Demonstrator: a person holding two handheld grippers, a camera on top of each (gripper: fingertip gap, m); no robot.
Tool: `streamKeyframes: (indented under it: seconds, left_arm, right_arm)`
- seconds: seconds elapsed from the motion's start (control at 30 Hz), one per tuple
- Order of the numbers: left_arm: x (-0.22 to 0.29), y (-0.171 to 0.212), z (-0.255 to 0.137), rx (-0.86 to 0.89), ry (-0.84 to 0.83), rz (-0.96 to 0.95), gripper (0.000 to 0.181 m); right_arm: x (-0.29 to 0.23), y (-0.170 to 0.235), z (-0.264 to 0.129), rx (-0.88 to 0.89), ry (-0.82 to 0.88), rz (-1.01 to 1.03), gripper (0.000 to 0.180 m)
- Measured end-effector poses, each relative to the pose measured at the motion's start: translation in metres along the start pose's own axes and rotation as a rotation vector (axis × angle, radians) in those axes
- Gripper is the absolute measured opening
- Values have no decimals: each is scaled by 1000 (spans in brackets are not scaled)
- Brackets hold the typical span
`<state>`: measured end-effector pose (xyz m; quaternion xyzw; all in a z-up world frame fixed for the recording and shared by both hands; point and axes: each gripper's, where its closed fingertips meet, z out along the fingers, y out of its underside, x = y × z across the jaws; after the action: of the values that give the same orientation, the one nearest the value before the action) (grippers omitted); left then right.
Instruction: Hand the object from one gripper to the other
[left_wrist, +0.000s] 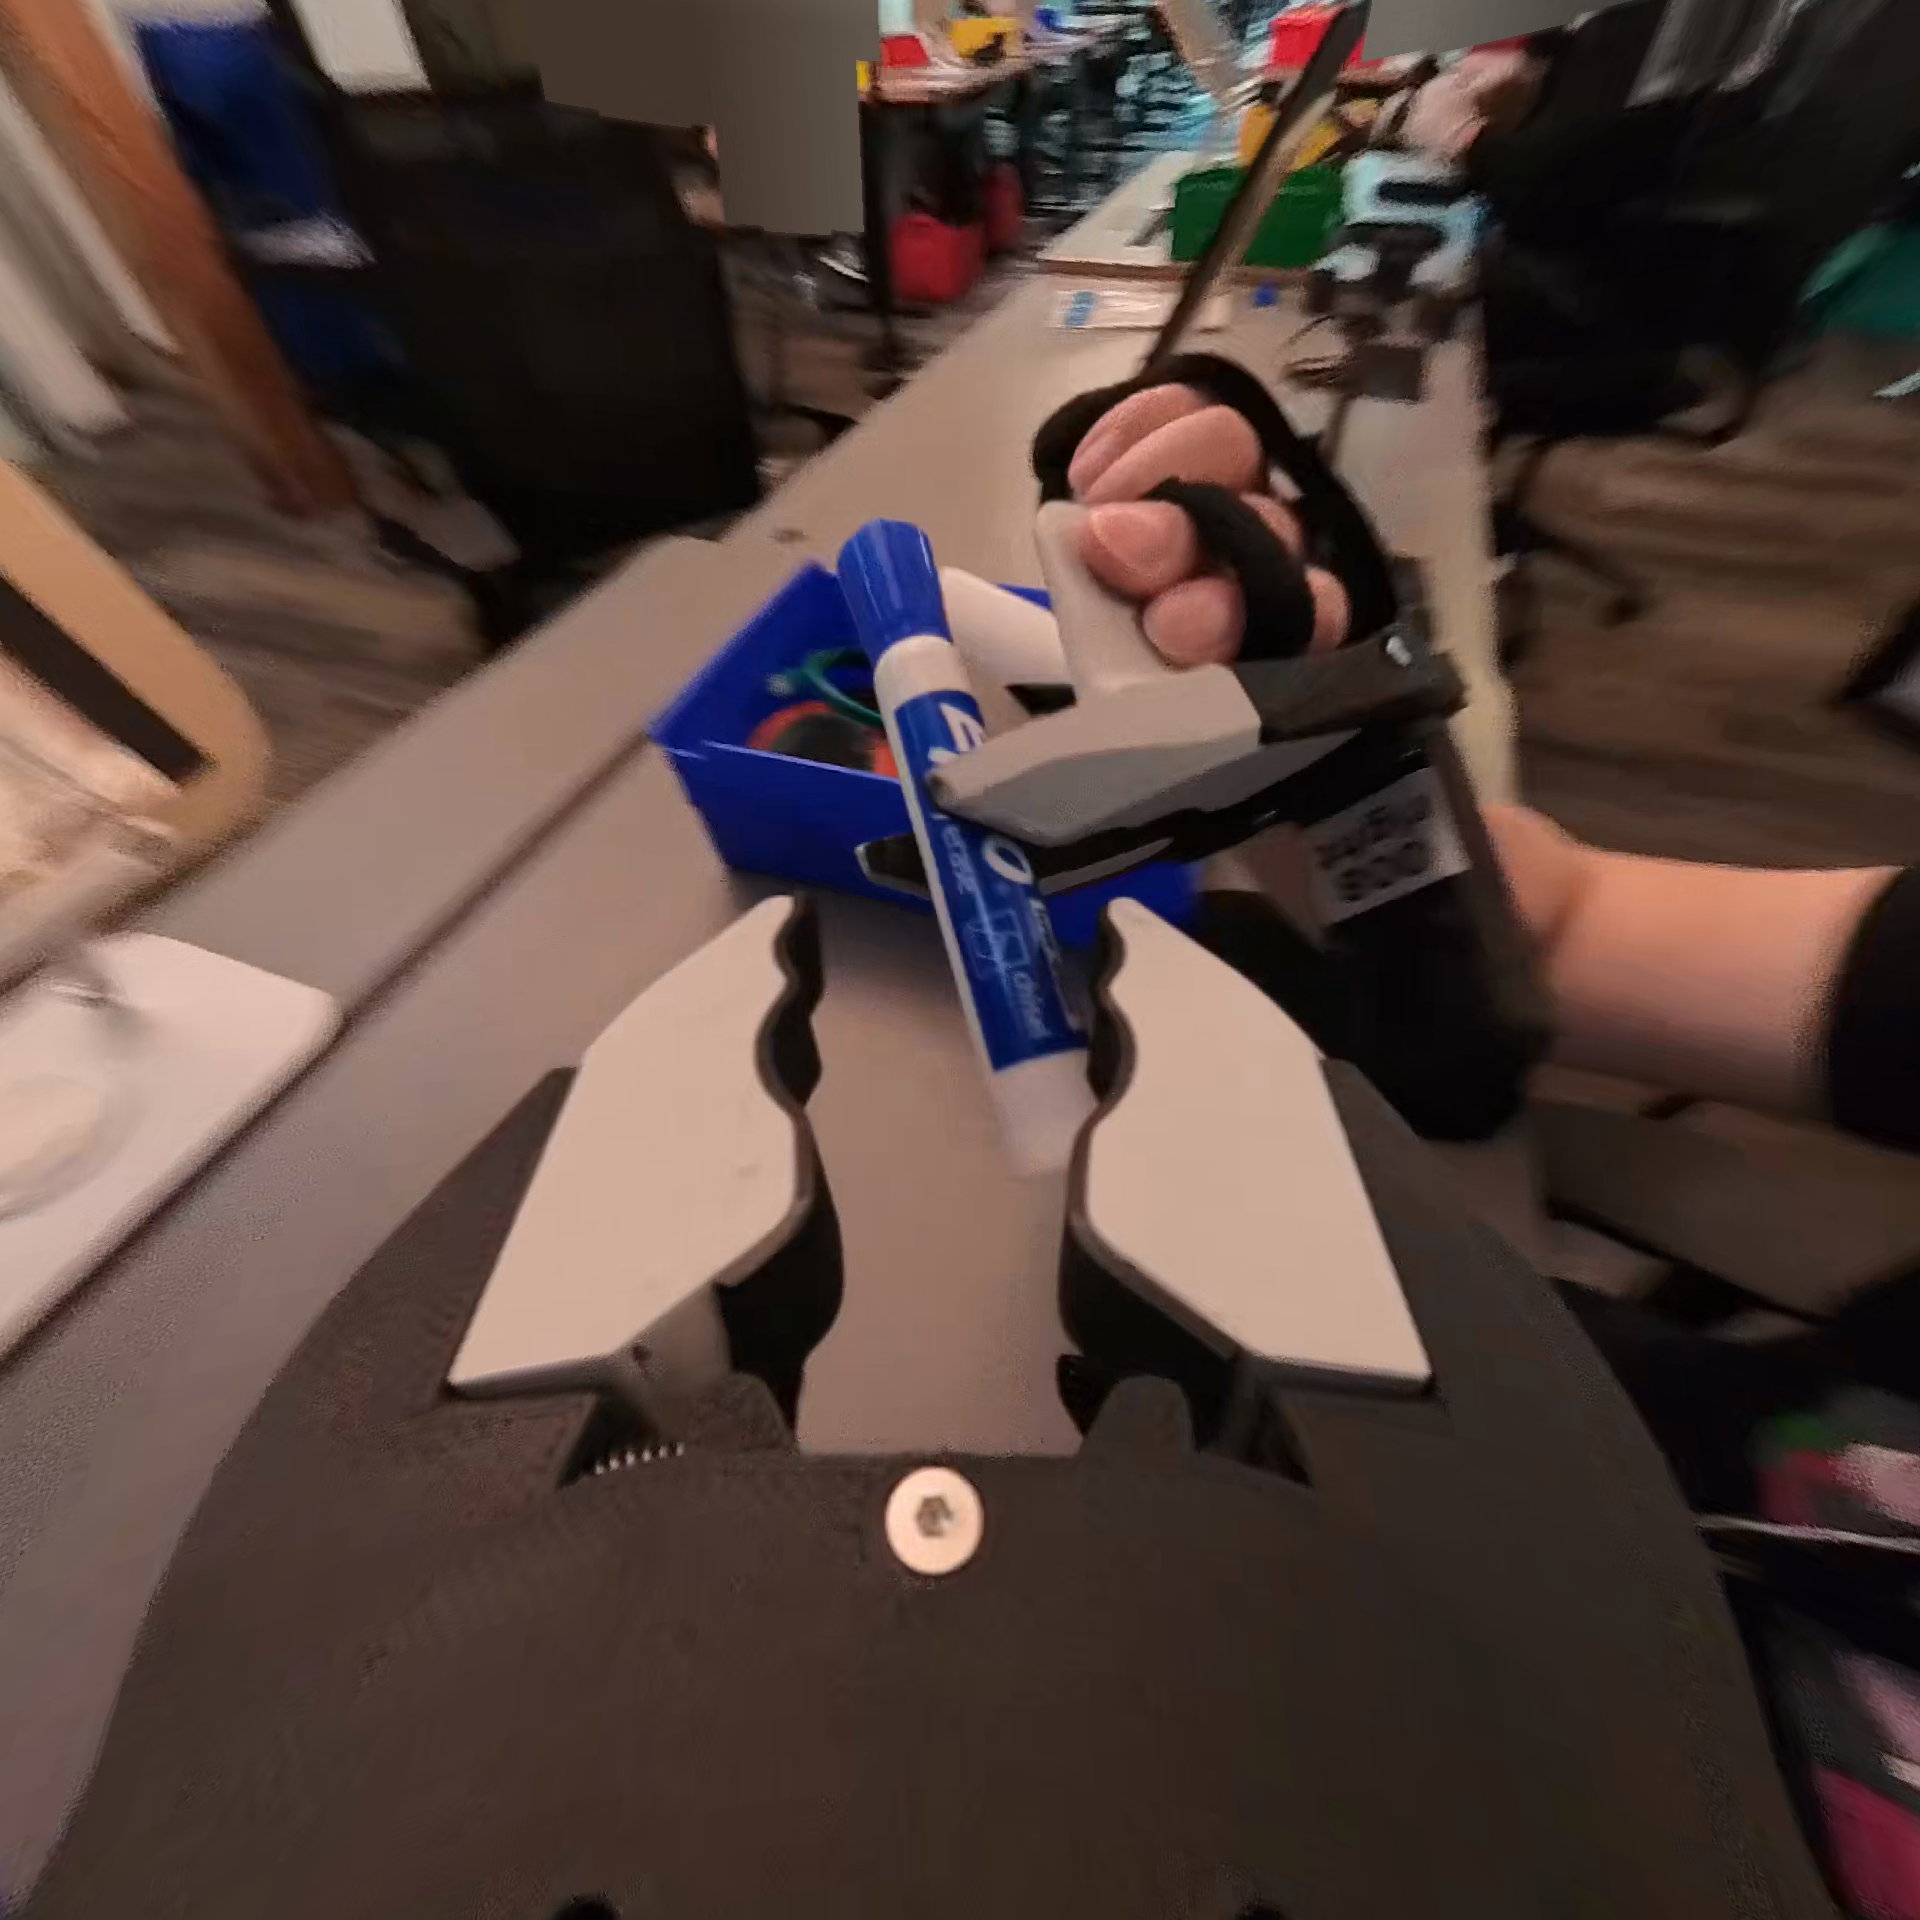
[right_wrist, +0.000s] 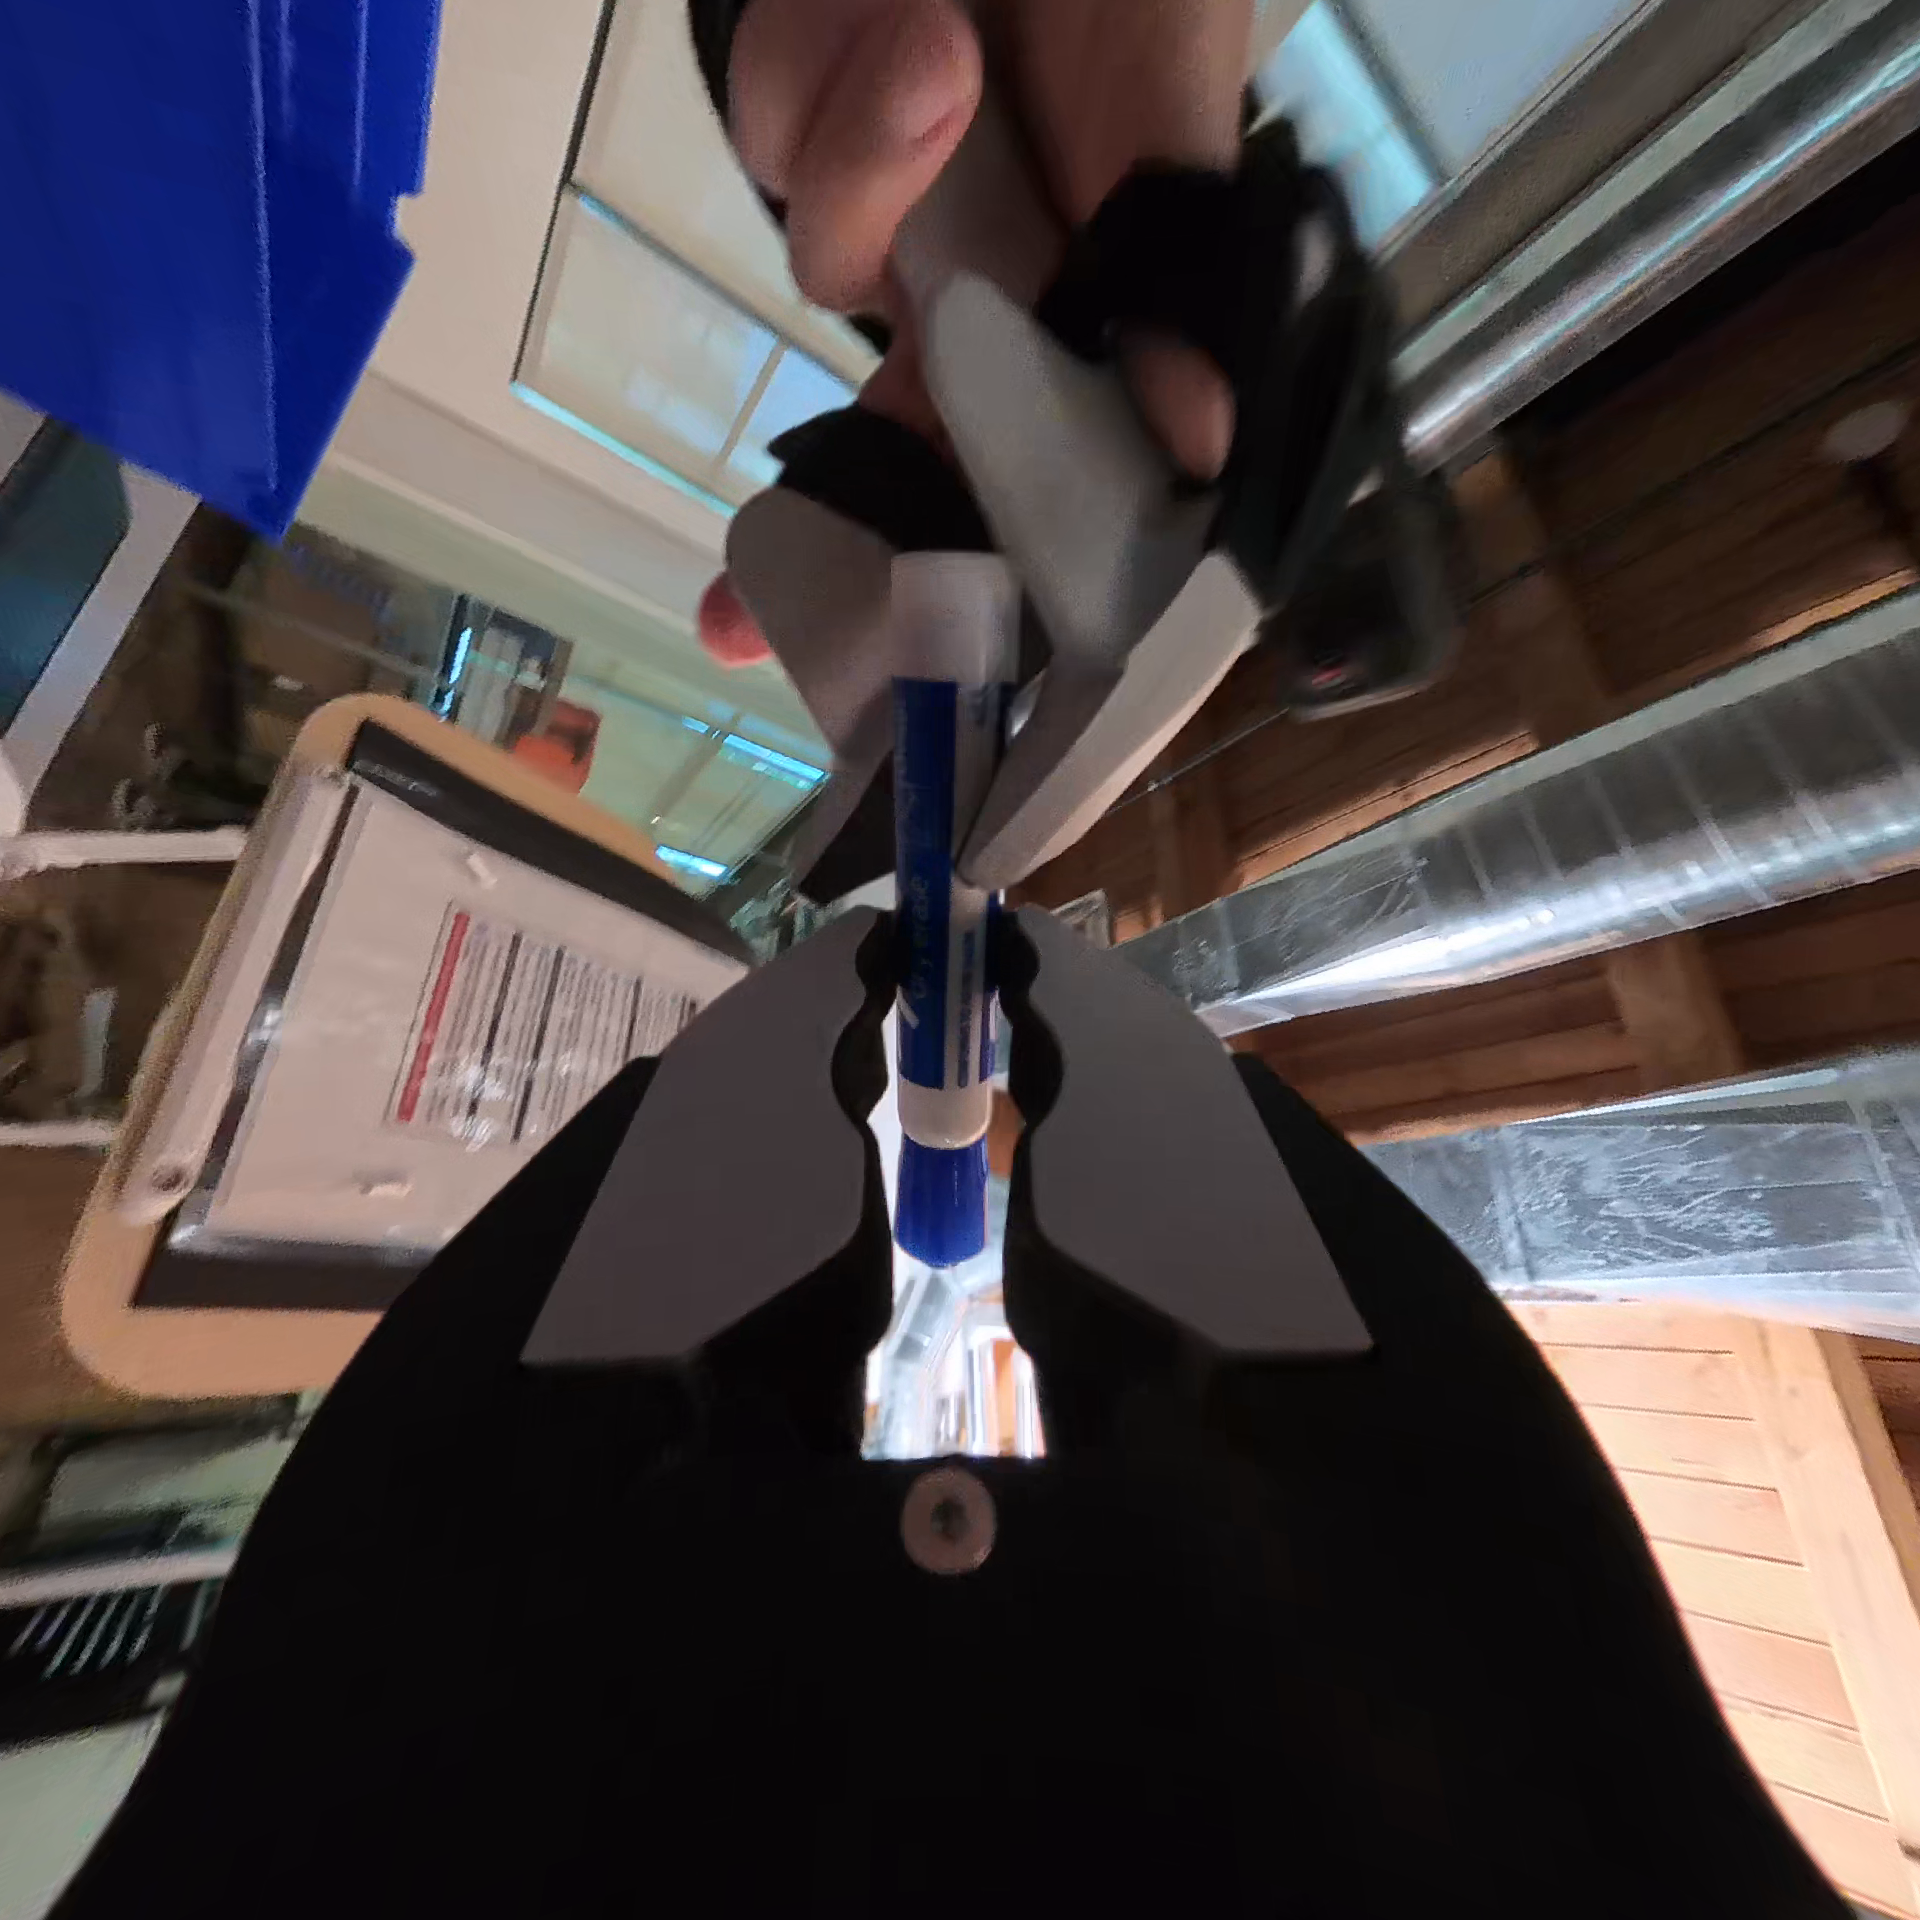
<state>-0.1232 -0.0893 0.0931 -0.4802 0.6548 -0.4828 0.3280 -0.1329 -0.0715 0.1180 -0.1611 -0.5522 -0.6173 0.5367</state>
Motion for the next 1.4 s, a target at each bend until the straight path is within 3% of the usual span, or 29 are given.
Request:
streamKeyframes:
  seconds: [0.1,0.23,0.27,0.37,0.47,0.53,0.67,0.73,0.83,1.0,1.1,1.2,1.3,1.4]
  left_arm:
    - [14,13,5,-85,211,-183,34]
    - [10,15,9,-78,319,-263,19]
    - [6,11,8,-46,336,-275,19]
    - [-14,-16,-4,173,351,-298,19]
    - [-51,-51,-37,529,225,-239,19]
    - [-71,-62,-61,706,105,-161,19]
    - [-72,-59,-60,717,-3,-28,19]
    - [-61,-56,-47,681,-2,15,19]
    - [-48,-48,-25,612,-3,51,19]
    - [-31,-34,1,527,26,100,19]
    - [-23,-24,16,449,42,128,19]
    - [-35,-12,25,296,-56,166,49]
    - [-47,-11,14,207,-132,209,80]
    - [-56,-16,-4,190,-189,229,74]
  right_arm:
    - [-5,-5,-1,32,16,-10,20]
    - [-1,15,-1,-34,103,67,30]
    - [5,31,-3,-103,163,110,38]
    - [17,79,-18,-257,297,325,39]
    - [23,110,-31,-252,382,842,34]
    - [27,122,-35,-147,412,1288,30]
    - [29,115,-22,259,291,2153,27]
    - [26,97,-9,395,116,2391,35]
    - [27,69,6,463,-20,2454,37]
    - [14,32,26,337,-156,2351,41]
    - [6,28,24,304,-244,2329,30]
    - [-6,59,6,121,-368,2276,24]
    - [-60,123,-61,-465,-543,2066,21]
    - [-128,167,-158,-1076,-681,2052,21]
